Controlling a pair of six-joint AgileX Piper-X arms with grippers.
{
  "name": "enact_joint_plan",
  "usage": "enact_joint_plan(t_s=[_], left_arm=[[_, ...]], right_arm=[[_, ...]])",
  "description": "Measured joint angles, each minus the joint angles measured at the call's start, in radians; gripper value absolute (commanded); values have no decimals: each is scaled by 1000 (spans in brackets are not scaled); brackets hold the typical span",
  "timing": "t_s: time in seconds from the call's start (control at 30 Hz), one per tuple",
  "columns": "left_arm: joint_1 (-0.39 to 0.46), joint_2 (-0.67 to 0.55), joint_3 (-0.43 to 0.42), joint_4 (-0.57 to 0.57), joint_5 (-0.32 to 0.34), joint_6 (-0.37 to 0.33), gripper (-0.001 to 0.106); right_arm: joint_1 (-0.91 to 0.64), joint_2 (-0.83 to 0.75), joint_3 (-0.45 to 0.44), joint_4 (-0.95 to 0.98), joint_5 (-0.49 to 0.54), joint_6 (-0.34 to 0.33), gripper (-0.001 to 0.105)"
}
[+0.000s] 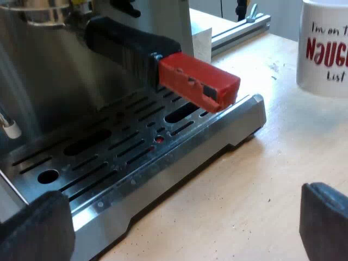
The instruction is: Place mug into machine
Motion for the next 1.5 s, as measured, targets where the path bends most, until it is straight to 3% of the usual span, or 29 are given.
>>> enact_joint_plan(t_s=[0.23, 0.4, 0.6, 0.63, 0.83, 1.07, 1.5], left_arm=[[0, 0, 0, -6, 0, 0, 85], [0, 0, 0, -6, 0, 0, 85], [0, 0, 0, -6, 0, 0, 85], [0, 0, 0, -6, 0, 0, 85], [0, 0, 0, -6, 0, 0, 85], [0, 0, 0, -6, 0, 0, 85], [0, 0, 0, -6, 0, 0, 85]], right_arm=[[31, 120, 0, -172, -41, 23, 0], [141, 202, 0, -274, 3, 28, 0], [297, 314, 0, -397, 134, 28, 0], [380, 393, 0, -497, 236, 30, 0], [526, 644, -39, -703, 395, 87, 0], [552, 858, -133, -829, 415, 126, 0], [552, 1016, -226, -899, 434, 133, 0]])
